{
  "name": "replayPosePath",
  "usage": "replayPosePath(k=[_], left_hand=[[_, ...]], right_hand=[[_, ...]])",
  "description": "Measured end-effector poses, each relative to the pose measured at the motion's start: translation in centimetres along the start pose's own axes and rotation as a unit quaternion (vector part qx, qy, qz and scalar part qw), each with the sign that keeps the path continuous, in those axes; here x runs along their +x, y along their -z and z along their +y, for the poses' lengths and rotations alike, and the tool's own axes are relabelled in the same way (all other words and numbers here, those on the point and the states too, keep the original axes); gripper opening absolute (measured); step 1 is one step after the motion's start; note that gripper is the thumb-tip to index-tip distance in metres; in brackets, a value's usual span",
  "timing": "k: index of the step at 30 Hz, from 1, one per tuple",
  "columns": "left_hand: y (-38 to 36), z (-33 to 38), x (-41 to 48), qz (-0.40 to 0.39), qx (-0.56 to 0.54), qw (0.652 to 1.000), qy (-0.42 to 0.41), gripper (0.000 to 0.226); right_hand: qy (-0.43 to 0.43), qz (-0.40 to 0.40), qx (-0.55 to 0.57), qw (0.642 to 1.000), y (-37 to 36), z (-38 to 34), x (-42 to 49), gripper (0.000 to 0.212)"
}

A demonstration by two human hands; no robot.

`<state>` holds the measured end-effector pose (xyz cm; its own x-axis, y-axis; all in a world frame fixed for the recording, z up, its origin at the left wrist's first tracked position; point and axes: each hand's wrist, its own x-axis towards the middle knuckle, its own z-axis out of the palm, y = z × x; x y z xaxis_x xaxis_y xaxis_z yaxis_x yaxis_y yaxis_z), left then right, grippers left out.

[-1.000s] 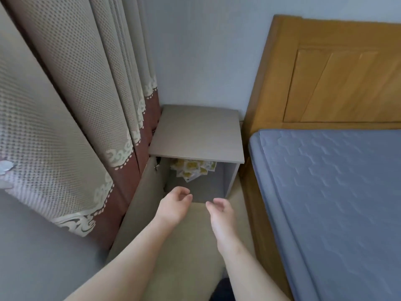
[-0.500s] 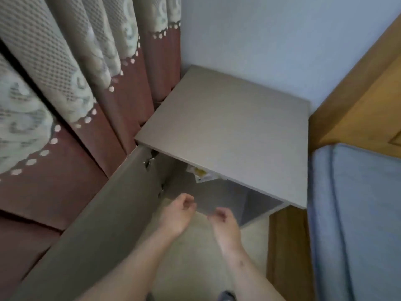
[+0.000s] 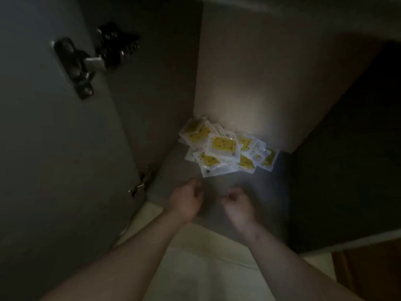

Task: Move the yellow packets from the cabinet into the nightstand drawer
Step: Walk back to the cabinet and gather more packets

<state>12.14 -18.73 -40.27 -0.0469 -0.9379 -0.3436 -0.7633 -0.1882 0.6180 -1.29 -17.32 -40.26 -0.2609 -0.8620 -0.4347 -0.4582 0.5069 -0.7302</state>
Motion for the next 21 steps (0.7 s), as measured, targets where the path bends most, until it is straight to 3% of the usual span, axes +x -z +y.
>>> replayPosePath(k=[4,9,15,17,21], left_hand=[[-3.1,-3.9,4.8,0.007,0.070,0.997,-0.029,0.057],[-5.0,-6.4,7.1,-0.022,0.207,0.978,-0.003,0.071],[-5.1,-7.0,8.6,-0.026,0.226,0.974,-0.014,0.075],[-5.0,-7.0,8.6,-0.032,0.235,0.971,-0.021,0.075],[-5.0,-7.2,8.7,-0.031,0.231,0.972,-0.031,0.074]], right_hand=[[0.030,0.021,-0.028,0.999,-2.7,2.7,4.7,0.033],[0.066,0.035,-0.120,0.990,-3.7,4.3,8.8,0.031],[0.178,0.120,-0.290,0.933,-3.4,1.1,14.6,0.053],[0.176,0.114,-0.346,0.915,-3.5,-0.6,16.9,0.063],[0.120,0.032,-0.381,0.916,-3.7,-3.1,22.0,0.080]])
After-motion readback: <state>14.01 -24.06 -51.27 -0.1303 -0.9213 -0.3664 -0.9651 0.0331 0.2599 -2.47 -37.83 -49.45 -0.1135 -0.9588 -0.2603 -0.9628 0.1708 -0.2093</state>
